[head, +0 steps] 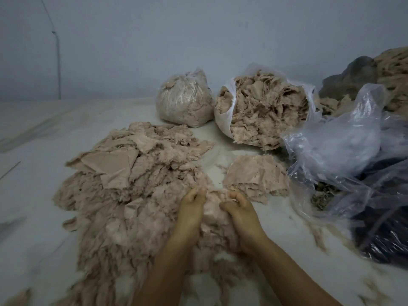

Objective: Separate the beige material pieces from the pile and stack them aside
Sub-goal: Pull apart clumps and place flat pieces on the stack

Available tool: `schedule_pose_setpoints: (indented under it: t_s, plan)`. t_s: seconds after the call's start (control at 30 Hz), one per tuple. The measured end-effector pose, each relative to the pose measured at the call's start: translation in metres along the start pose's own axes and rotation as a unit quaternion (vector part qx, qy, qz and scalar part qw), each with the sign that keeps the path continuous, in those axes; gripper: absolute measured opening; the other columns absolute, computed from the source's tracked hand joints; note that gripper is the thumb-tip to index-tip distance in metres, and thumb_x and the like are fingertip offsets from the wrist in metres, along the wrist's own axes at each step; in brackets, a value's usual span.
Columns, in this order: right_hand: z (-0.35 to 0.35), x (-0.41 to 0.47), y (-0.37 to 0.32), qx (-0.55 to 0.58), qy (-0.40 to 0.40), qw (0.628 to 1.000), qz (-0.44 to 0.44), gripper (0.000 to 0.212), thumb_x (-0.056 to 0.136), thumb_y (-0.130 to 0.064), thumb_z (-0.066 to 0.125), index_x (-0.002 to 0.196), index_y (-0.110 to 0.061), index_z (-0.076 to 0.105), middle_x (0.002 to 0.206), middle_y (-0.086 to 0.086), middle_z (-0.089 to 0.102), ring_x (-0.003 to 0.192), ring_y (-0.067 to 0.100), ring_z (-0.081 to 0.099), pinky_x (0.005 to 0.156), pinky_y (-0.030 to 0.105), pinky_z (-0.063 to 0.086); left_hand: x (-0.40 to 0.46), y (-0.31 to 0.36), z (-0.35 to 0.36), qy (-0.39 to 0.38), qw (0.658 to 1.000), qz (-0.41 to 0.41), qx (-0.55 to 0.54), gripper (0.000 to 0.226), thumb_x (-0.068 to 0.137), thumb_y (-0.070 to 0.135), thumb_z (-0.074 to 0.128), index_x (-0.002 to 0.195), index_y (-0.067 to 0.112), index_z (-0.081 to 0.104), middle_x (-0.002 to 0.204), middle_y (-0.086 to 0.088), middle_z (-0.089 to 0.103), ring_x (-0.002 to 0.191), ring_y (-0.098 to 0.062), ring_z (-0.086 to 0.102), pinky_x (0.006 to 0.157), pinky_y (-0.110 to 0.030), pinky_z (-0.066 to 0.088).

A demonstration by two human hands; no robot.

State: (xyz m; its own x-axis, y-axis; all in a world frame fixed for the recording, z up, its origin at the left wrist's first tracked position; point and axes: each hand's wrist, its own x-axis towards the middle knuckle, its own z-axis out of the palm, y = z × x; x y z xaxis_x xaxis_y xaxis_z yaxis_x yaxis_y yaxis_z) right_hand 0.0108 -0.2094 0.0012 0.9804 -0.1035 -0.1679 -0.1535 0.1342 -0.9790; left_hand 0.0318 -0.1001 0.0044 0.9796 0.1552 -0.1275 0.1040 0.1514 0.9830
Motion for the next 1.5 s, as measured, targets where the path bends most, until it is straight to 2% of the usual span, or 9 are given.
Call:
schedule_pose_setpoints:
  t_s: [0.17, 0.33, 0.6, 0.67, 0.8, 1.0, 1.1, 1.27, 1.5]
  plan:
    - [0.007, -0.004, 0.012, -0.132, 0.043, 0.984, -0.110, 0.011, 0.093, -0.018, 0.058, 0.087, -0.028, 0.059, 0.072, -0.008, 0.061, 0.065, 0.006, 0.057, 0.057, 0.014, 0.045, -0.010, -0.006, 0.002, -0.019, 0.993, 0.047, 0.109, 0.040, 0.097, 0.040, 0.043, 0.105, 0.008, 0.064, 0.099, -0.011, 0.070, 0.093, -0.022, 0.067, 0.083, -0.038, 0.053]
    - [0.007, -0.001, 0.010, -0.114, 0.020, 0.991, -0.069, 0.021, 0.096, -0.014, 0.051, 0.078, -0.014, 0.062, 0.064, -0.008, 0.062, 0.059, 0.007, 0.055, 0.055, 0.018, 0.045, -0.009, -0.008, -0.006, -0.028, 0.987, 0.089, 0.131, 0.012, 0.089, 0.027, 0.064, 0.077, 0.024, 0.066, 0.068, 0.012, 0.066, 0.066, -0.003, 0.062, 0.057, -0.010, 0.045]
    - [0.008, -0.013, 0.002, -0.048, -0.026, 0.997, -0.055, 0.022, 0.091, -0.025, 0.064, 0.077, -0.008, 0.062, 0.064, 0.002, 0.060, 0.060, 0.013, 0.055, 0.054, 0.022, 0.044, -0.002, -0.009, -0.013, -0.043, 0.959, 0.147, 0.239, 0.032, 0.100, 0.029, 0.041, 0.080, 0.010, 0.058, 0.076, -0.008, 0.065, 0.071, -0.020, 0.061, 0.066, -0.035, 0.049]
    - [0.008, -0.015, -0.001, -0.030, -0.014, 0.997, -0.072, 0.021, 0.091, -0.015, 0.064, 0.074, -0.004, 0.057, 0.063, 0.008, 0.052, 0.060, 0.018, 0.048, 0.052, 0.023, 0.040, -0.001, -0.007, -0.018, -0.001, 0.954, 0.159, 0.255, 0.033, 0.100, 0.030, 0.041, 0.072, 0.015, 0.053, 0.066, 0.000, 0.058, 0.059, -0.008, 0.055, 0.057, -0.023, 0.043]
    - [0.000, -0.014, -0.008, 0.115, 0.021, 0.993, -0.003, 0.015, 0.091, -0.012, 0.062, 0.077, -0.008, 0.064, 0.069, 0.008, 0.067, 0.063, 0.020, 0.063, 0.060, 0.029, 0.051, 0.010, 0.003, -0.040, 0.121, 0.969, 0.130, 0.174, 0.037, 0.101, 0.034, 0.036, 0.071, 0.014, 0.045, 0.062, -0.009, 0.052, 0.056, -0.021, 0.050, 0.055, -0.031, 0.044]
    - [0.009, -0.013, -0.011, 0.270, -0.018, 0.962, 0.037, 0.009, 0.094, -0.004, 0.053, 0.099, -0.003, 0.060, 0.083, 0.013, 0.072, 0.072, 0.020, 0.070, 0.063, 0.028, 0.059, -0.008, 0.003, -0.022, -0.130, 0.991, -0.003, 0.023, 0.034, 0.086, 0.046, 0.060, 0.089, 0.012, 0.067, 0.081, -0.006, 0.071, 0.072, -0.019, 0.067, 0.063, -0.031, 0.055]
    - [0.006, -0.014, -0.010, 0.295, -0.046, 0.953, 0.049, 0.010, 0.092, -0.006, 0.054, 0.098, -0.001, 0.060, 0.086, 0.017, 0.071, 0.075, 0.023, 0.070, 0.066, 0.031, 0.059, -0.006, 0.004, -0.027, -0.069, 0.997, 0.037, -0.007, 0.026, 0.092, 0.024, 0.059, 0.069, 0.025, 0.069, 0.070, -0.002, 0.068, 0.063, -0.015, 0.062, 0.058, -0.028, 0.050]
    - [0.002, -0.009, -0.017, 0.055, -0.114, 0.992, 0.010, 0.043, 0.076, -0.036, 0.070, 0.100, 0.000, 0.067, 0.101, 0.020, 0.070, 0.093, 0.027, 0.065, 0.088, 0.043, 0.051, -0.004, 0.020, -0.029, -0.143, 0.969, 0.162, 0.118, 0.026, 0.087, 0.008, 0.064, 0.067, 0.025, 0.067, 0.065, 0.012, 0.065, 0.063, 0.000, 0.059, 0.059, -0.013, 0.047]
    - [0.008, -0.006, -0.013, -0.053, -0.033, 0.995, -0.079, 0.025, 0.088, -0.019, 0.067, 0.065, -0.017, 0.058, 0.059, -0.008, 0.057, 0.058, 0.004, 0.051, 0.059, 0.019, 0.041, 0.007, 0.013, -0.032, -0.023, 0.974, 0.172, 0.147, 0.022, 0.090, 0.017, 0.061, 0.069, 0.023, 0.062, 0.061, 0.009, 0.058, 0.058, -0.005, 0.051, 0.056, -0.020, 0.043]
